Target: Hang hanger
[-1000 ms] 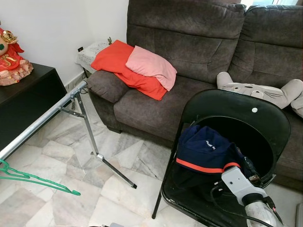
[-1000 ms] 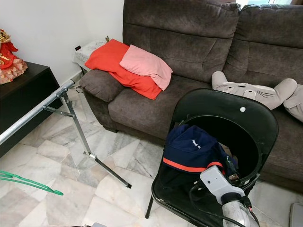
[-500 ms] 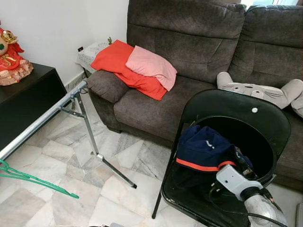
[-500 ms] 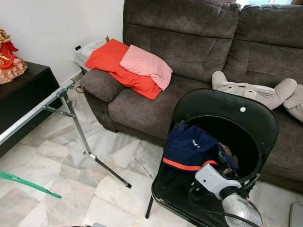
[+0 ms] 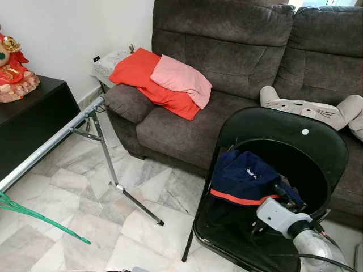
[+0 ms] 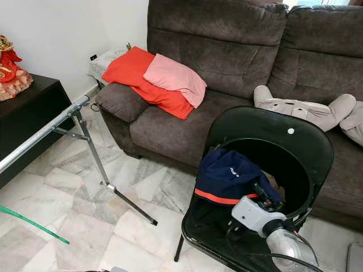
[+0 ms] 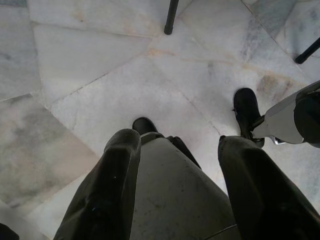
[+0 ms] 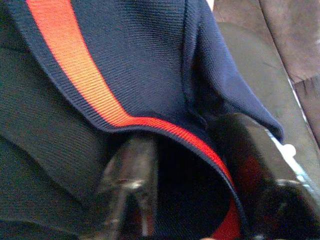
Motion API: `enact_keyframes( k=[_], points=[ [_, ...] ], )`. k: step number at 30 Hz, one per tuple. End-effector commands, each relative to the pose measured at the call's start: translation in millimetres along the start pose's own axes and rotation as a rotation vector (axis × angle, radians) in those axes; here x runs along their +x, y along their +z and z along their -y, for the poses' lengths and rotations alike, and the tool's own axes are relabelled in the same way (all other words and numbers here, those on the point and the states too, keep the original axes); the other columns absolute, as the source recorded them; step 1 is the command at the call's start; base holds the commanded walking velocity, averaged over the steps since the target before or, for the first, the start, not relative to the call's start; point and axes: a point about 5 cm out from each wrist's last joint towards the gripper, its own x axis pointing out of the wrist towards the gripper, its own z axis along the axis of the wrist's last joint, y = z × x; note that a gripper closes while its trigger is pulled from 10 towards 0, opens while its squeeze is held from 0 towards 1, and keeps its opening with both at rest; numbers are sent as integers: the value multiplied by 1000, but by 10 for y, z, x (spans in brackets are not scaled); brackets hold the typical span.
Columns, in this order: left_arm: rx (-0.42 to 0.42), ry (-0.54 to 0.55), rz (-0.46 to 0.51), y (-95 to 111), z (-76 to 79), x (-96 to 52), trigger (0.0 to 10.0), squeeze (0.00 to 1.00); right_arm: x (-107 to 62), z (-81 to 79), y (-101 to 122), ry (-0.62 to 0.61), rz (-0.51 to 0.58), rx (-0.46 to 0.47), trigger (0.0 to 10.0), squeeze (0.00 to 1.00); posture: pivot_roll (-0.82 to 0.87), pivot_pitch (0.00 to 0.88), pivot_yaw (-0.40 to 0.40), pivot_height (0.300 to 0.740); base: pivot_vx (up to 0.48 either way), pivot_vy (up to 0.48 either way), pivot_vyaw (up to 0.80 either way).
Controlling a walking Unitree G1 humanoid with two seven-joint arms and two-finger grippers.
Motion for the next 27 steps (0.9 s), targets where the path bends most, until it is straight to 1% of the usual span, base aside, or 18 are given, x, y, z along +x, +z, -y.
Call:
enact_keyframes(
  k=[1, 6, 9, 12, 15, 16, 17, 18, 20, 21, 22, 23, 25, 27],
  points=[
    [3, -16, -85, -207, 36, -34, 10000, 0, -5, -61, 35, 29, 19, -3, 0, 0, -18, 116, 38, 740, 0, 0, 0],
    [3, -15, -86, -208, 37, -34, 10000, 0, -13, -89, 41, 32, 22, 5, 0, 0, -18, 117, 38, 740, 0, 0, 0],
    [4, -16, -85, -207, 38, -34, 10000, 0, -18, -119, -3, 32, -19, 4, 0, 0, -18, 117, 38, 740, 0, 0, 0],
    [5, -16, -84, -206, 37, -34, 10000, 0, -20, -125, -42, 16, -58, 25, 0, 0, -16, 116, 38, 740, 0, 0, 0],
    [6, -15, -84, -206, 36, -34, 10000, 0, -14, -107, -31, -6, -58, 61, 0, 0, -16, 115, 38, 740, 0, 0, 0],
    [7, -14, -84, -206, 35, -34, 10000, 0, -5, -73, -6, -44, -58, 139, 0, 0, -17, 115, 38, 740, 0, 0, 0],
    [7, -14, -84, -206, 35, -34, 10000, 0, -1, -59, 3, -62, -59, 178, 0, 0, -17, 115, 38, 740, 0, 0, 0],
    [8, -13, -84, -206, 34, -34, 10000, 0, 6, -26, 28, -95, -55, 239, 0, 0, -17, 115, 38, 740, 0, 0, 0],
    [8, -12, -84, -207, 34, -35, 10000, 0, 13, 24, 87, -137, -37, 311, 0, 0, -17, 114, 38, 740, 0, 0, 0],
    [9, -12, -84, -207, 34, -35, 10000, 0, 14, 34, 107, -145, -31, 330, 0, 0, -17, 114, 38, 740, 0, 0, 0],
    [9, -11, -84, -208, 33, -35, 10000, 0, 17, 65, 164, -172, -12, 389, 0, 0, -17, 114, 38, 740, 0, 0, 0],
    [9, -10, -84, -208, 33, -35, 10000, 0, 17, 87, 201, -190, 1, 429, 0, 0, -17, 114, 38, 740, 0, 0, 0],
    [11, -2, -82, -207, 28, -35, 10000, 0, 3, 180, 359, -256, 53, 569, 0, 0, -16, 113, 36, 740, 0, 0, 0],
    [11, -1, -82, -207, 28, -35, 10000, 0, 2, 189, 372, -262, 56, 583, 0, 0, -16, 113, 36, 740, 0, 0, 0]
  ],
)
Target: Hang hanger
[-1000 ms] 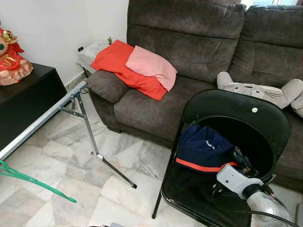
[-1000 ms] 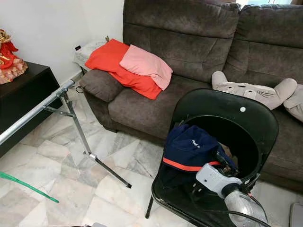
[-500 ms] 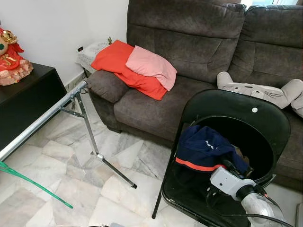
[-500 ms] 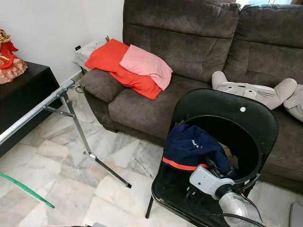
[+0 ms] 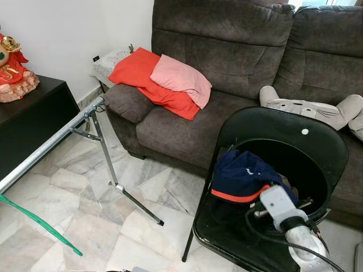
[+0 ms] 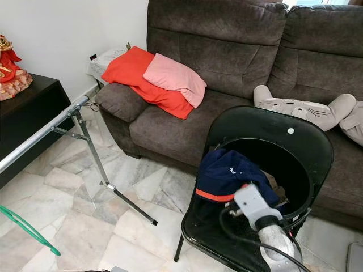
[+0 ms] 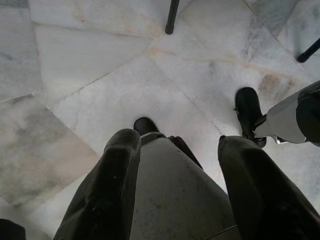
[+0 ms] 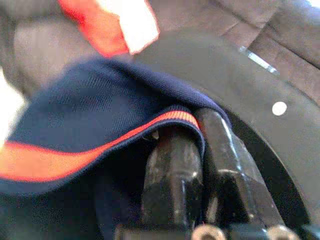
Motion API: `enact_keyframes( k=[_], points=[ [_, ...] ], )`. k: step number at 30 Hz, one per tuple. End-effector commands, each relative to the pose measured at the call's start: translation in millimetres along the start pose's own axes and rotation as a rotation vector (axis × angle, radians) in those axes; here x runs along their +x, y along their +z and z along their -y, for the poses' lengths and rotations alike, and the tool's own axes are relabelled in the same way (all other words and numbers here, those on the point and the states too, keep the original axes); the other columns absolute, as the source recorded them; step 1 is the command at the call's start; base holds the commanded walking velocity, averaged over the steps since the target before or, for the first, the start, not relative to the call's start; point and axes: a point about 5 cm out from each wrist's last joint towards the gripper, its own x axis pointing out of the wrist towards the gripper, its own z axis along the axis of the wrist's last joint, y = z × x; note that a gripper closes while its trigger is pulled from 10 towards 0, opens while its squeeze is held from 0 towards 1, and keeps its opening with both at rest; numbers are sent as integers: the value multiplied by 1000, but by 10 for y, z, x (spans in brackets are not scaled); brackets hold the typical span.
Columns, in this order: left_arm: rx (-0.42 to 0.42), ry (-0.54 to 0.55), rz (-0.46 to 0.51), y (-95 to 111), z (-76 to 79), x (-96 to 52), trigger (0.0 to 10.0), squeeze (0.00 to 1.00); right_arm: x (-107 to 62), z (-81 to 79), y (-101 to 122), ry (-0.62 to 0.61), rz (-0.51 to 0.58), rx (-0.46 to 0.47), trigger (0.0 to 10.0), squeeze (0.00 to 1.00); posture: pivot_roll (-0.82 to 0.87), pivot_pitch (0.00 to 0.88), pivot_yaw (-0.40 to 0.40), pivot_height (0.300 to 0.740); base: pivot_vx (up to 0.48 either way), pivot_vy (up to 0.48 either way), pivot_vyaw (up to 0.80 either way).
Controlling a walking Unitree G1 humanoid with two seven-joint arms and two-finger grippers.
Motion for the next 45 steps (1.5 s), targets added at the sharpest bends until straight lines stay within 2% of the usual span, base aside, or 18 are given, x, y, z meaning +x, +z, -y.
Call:
enact_keyframes(
  k=[1, 4, 5, 7, 8, 13, 16, 17, 18, 19, 20, 23, 27, 34, 37, 41, 43, 45],
  points=[
    [7, -8, -81, -207, 30, -36, 10000, 0, -16, 47, 90, -34, 16, 108, 0, 0, -17, 112, 36, 740, 0, 0, 0],
    [8, 1, -79, -206, 25, -36, 10000, 0, -35, 39, 295, -33, 59, 290, 0, 0, -21, 109, 36, 740, 0, 0, 0],
    [8, 2, -79, -206, 24, -36, 10000, 0, -37, 37, 315, -29, 60, 309, 0, 0, -21, 109, 36, 740, 0, 0, 0],
    [10, 10, -76, -205, 21, -36, 10000, 0, -41, 22, 451, -30, 74, 491, 0, 0, -26, 102, 33, 740, 0, 0, 0],
    [9, 12, -75, -204, 21, -36, 10000, 0, -40, 20, 480, -31, 76, 529, 0, 0, -27, 99, 32, 740, 0, 0, 0],
    [6, 17, -71, -200, 26, -35, 10000, 0, -23, 81, 383, -87, 16, 529, 0, 0, -21, 87, 30, 740, 0, 0, 0],
    [7, 24, -68, -198, 20, -35, 10000, 0, -25, 87, 238, -133, -69, 580, 0, 0, -19, 82, 34, 740, 0, 0, 0],
    [5, 38, -64, -197, 6, -37, 10000, 0, -31, 93, 191, -153, -104, 598, 8431, 0, -16, 81, 38, 740, 0, 0, 0],
    [4, 45, -62, -197, -1, -38, 10000, 0, -33, 93, 178, -161, -115, 607, 8431, 0, -14, 81, 41, 740, 0, 0, 0],
    [-27, 62, -53, -200, -10, -41, 10000, 0, -32, 100, 164, -169, -120, 610, 10000, 0, -14, 78, 41, 740, 0, 0, 0],
    [-90, 92, -38, -208, -22, -47, 10000, 0, -28, 114, 144, -182, -124, 597, 10000, 0, -8, 73, 43, 740, 0, 0, 0],
    [-109, 107, -15, -200, -28, -51, 10000, 0, -16, 118, 134, -186, -129, 587, 10000, 0, -6, 65, 45, 740, 0, 0, 0],
    [-165, 99, 79, -137, -17, -59, 10000, 0, 18, 108, 173, -181, -109, 596, 10000, 0, -7, 53, 50, 740, 0, 0, 0],
    [-123, 84, 100, -119, -8, -61, 10000, 0, 29, 51, 170, -172, -113, 595, 10000, 0, -1, 31, 54, 740, 0, 0, 0],
    [-116, 122, 96, -135, -32, -69, 10000, 0, 33, 39, 197, -163, -96, 569, 10000, 0, -5, 24, 59, 740, 0, 0, 0],
    [-265, 186, 164, -142, -58, -98, 10000, 0, 23, 45, 187, -166, -95, 566, 10000, 0, -5, 12, 64, 740, 0, 0, 0],
    [-251, 178, 318, 247, -506, -137, 10000, 0, 21, 40, 176, -165, -97, 564, 10000, 0, 0, 7, 66, 740, 0, 0, 0],
    [-149, 137, 409, 513, -710, -193, 10000, 0, 19, 30, 168, -160, -99, 562, 10000, 0, 1, 2, 68, 740, 0, 0, 0]
  ],
)
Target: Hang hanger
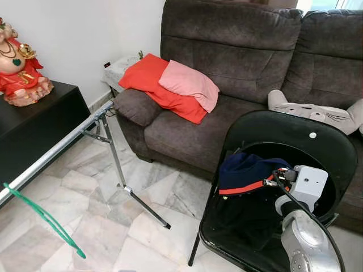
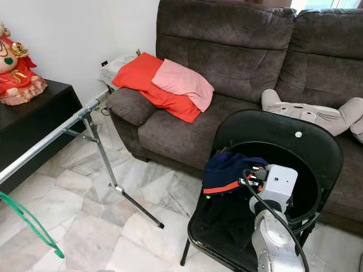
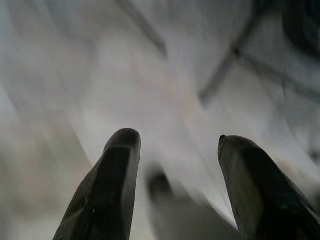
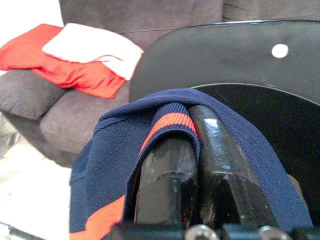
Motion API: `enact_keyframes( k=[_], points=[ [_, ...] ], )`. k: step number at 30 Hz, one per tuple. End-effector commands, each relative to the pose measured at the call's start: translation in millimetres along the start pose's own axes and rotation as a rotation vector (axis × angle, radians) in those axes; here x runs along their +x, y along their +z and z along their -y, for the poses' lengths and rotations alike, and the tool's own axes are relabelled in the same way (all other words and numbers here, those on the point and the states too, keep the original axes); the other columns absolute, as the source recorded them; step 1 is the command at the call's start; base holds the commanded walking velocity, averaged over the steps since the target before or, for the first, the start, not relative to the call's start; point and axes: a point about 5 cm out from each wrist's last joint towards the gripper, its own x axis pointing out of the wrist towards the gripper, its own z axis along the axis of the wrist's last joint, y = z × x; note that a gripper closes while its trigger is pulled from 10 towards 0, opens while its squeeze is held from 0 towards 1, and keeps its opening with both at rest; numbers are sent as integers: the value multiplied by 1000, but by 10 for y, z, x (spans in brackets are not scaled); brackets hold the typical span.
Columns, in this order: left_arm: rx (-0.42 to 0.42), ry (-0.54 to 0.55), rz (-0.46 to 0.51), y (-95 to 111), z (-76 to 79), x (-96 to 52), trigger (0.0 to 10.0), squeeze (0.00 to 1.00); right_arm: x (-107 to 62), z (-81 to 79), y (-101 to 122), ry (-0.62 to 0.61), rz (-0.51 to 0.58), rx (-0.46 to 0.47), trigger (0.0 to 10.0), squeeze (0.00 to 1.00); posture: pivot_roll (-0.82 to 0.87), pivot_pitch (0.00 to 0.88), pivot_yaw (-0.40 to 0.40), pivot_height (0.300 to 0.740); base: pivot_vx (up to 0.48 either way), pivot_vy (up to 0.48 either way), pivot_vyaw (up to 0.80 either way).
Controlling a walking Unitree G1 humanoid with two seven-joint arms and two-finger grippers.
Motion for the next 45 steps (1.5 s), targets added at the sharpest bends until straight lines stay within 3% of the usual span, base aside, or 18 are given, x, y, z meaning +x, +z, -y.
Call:
enact_keyframes(
  k=[1, 3, 4, 6, 7, 11, 16, 19, 28, 30, 45],
  points=[
    [81, -50, 89, 248, -109, 37, 10000, 0, -10, -21, -50, 11, -12, -8, 10000, 0, 3, 1, 69, 740, 0, 0, 0],
    [114, -77, 65, 206, -89, 28, 10000, 0, -11, -30, -66, 15, -18, -13, 10000, 0, 3, 0, 71, 740, 0, 0, 0],
    [169, -109, 16, 114, -70, 3, 10000, 0, -12, -39, -85, 18, -25, -19, 10000, 0, 3, 0, 71, 740, 0, 0, 0],
    [185, -120, -3, 77, -64, -7, 10000, 0, -13, -42, -92, 19, -27, -20, 10000, 0, 4, 0, 71, 740, 0, 0, 0],
    [225, -135, -86, -77, -55, -50, 10000, 0, -20, -54, -113, 27, -35, -25, 10000, 0, 5, 0, 71, 740, 0, 0, 0],
    [242, -122, -153, -199, -80, -94, 10000, 0, -24, -60, -122, 32, -37, -28, 10000, 0, 5, 1, 72, 740, 0, 0, 0],
    [146, 43, -238, -396, -286, -218, 10000, 0, -9, -54, -72, 42, -16, -47, 10000, 0, 4, 34, 65, 740, 0, 0, 0],
    [104, 83, -260, -434, -318, -239, 10000, 0, -4, -33, -66, 38, -17, -54, 10000, 0, 4, 51, 59, 740, 0, 0, 0],
    [70, 102, -280, -450, -296, -231, 10000, 0, 26, -27, 36, 44, 36, -110, 10000, 0, -8, 76, 47, 740, 0, 0, 216],
    [64, 96, -282, -443, -249, -210, 10000, 0, 56, -69, 121, 75, 78, -169, 10000, 0, -16, 83, 46, 740, 0, 0, 800],
    [63, 90, -334, -519, -225, -235, 10000, 0, 47, -285, 235, 189, 174, -260, 10000, 0, -15, 94, 49, 740, 0, 0, 800]
  ],
)
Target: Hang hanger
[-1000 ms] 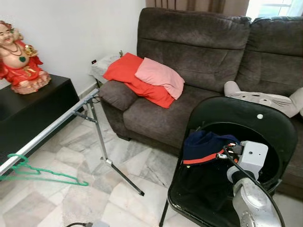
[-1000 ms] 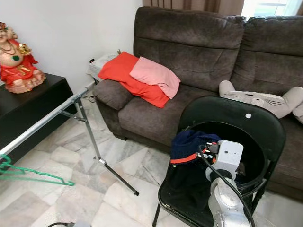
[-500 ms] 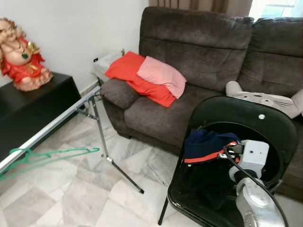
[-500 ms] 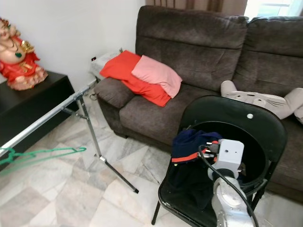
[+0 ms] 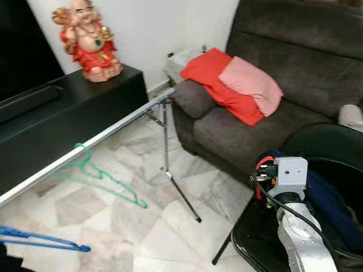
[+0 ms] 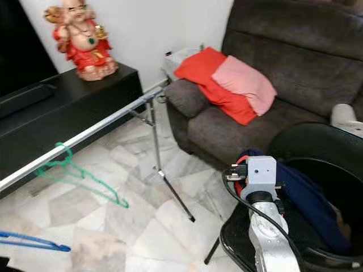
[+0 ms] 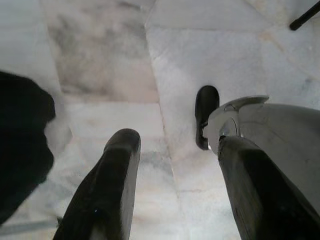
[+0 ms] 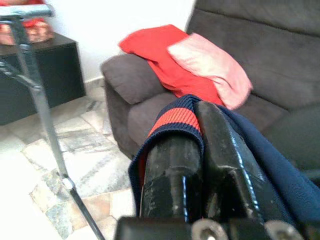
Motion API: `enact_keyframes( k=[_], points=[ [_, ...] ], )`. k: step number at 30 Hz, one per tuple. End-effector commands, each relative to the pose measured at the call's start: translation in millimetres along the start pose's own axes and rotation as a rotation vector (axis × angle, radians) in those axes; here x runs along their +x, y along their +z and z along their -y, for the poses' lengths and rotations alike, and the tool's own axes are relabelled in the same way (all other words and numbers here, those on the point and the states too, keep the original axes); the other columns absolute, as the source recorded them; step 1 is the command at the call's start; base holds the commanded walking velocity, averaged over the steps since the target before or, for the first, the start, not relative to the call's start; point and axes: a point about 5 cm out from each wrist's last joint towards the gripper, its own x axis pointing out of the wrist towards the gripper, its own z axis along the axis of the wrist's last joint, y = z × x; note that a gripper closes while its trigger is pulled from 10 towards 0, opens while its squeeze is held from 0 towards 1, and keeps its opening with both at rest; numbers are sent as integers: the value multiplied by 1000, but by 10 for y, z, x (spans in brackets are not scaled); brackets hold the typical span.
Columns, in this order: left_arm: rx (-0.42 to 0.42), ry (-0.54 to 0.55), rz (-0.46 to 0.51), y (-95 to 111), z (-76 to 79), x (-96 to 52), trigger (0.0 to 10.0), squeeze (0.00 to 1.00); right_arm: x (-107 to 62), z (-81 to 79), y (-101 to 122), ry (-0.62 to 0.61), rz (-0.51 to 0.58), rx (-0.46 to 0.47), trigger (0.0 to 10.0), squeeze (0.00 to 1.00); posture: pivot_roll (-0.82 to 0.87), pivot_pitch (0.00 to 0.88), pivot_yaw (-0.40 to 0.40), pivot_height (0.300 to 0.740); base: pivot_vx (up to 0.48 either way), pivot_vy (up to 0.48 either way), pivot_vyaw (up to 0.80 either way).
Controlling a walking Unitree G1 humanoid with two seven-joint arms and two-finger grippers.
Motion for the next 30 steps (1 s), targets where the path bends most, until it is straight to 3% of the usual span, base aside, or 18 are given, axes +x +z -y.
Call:
enact_keyframes(
  k=[1, 11, 22, 30],
  points=[
    [2, 4, -43, -88, -20, -18, 10000, 0, 7, -103, 93, 53, 51, -2, 10000, 0, -15, 94, 49, 740, 0, 0, 800],
    [-2, 0, -56, -81, 19, -6, 10000, 0, -15, -181, 101, 129, 79, -22, 10000, 0, -10, 91, 44, 740, 0, 0, 800],
    [11, -23, -64, -89, 171, 13, 10000, 0, -61, -238, 73, 209, 96, -67, 10000, 0, -10, 79, 41, 740, 0, 0, 800],
    [22, -25, -65, -98, 163, 9, 10000, 0, -53, -129, 21, 153, 81, -124, 10000, 0, -11, 70, 43, 740, 0, 0, 800]
  ],
)
